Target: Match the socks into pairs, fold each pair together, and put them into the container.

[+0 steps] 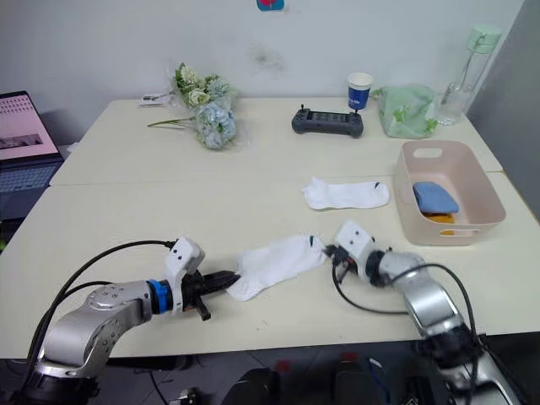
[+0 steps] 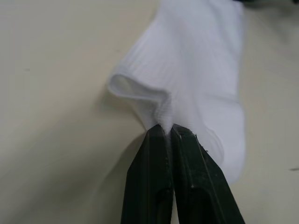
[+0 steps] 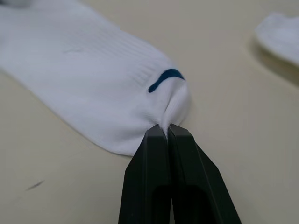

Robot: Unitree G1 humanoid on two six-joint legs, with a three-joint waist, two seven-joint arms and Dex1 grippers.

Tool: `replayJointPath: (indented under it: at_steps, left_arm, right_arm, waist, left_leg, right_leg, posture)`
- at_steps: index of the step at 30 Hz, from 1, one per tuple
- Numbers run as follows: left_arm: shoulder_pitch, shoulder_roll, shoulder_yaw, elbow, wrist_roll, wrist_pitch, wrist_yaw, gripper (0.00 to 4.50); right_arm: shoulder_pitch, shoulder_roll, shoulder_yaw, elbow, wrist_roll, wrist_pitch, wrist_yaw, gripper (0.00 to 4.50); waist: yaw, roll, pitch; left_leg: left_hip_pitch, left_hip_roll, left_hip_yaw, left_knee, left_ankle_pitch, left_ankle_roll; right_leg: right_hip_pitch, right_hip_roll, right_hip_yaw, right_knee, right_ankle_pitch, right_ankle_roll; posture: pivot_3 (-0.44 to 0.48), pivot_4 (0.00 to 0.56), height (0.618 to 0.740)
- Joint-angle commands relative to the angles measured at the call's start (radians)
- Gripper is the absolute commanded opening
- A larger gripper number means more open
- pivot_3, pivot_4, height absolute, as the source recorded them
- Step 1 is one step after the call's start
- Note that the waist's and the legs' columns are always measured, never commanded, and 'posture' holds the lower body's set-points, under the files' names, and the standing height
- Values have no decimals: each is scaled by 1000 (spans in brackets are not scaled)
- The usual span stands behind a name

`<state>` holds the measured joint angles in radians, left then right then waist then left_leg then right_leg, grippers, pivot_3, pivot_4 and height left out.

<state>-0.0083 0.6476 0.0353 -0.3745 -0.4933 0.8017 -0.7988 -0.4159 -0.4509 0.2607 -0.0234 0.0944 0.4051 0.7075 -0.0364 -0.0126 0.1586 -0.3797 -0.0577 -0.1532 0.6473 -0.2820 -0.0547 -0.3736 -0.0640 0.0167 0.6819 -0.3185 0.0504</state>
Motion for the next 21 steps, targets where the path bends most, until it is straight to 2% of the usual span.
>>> replayJointPath:
  at_steps: [1,5,9,12,15,18,21]
  left_arm:
    - [16,-40,-27,-108,-81,72,24,0]
    - [14,-93,-46,-141,-110,111,72,0]
    - [30,-113,-47,-159,-129,121,99,0]
    - [54,-111,-33,-170,-146,111,100,763]
    - [68,-80,-2,-180,-168,108,82,1681]
    - [73,-29,44,-190,-197,109,47,2591]
    - [92,80,105,-181,-222,89,-52,3574]
  right_arm:
    - [-127,91,62,116,-24,-71,38,21]
    - [-249,185,98,315,-66,-159,52,21]
    - [-306,218,86,433,-76,-223,62,21]
    - [-310,223,68,453,-72,-251,59,742]
    - [-285,192,46,414,-70,-253,66,1787]
    - [-244,147,14,328,-60,-236,66,2844]
    - [-183,79,-18,197,-45,-193,81,3871]
  waist:
    - [-2,0,0]
    - [-5,0,0]
    - [2,0,0]
    - [1,0,0]
    - [1,0,0]
    - [3,0,0]
    - [3,0,0]
  left_leg:
    - [0,0,0,0,0,0]
    - [0,0,0,0,0,0]
    - [0,-1,0,1,0,0]
    - [0,-1,0,1,0,0]
    - [0,0,0,0,0,0]
    - [-1,0,0,0,0,0]
    - [-1,0,0,0,0,0]
  right_leg:
    - [0,0,0,0,0,0]
    - [0,1,0,0,0,0]
    - [0,1,0,0,0,0]
    - [0,1,0,0,0,0]
    - [-1,1,0,0,0,0]
    - [-1,1,0,0,0,0]
    - [-1,1,0,0,0,0]
  posture:
    - [0,150,740]
    - [0,150,740]
    - [0,150,740]
    - [0,150,740]
    - [0,150,740]
    - [0,150,740]
    - [0,150,740]
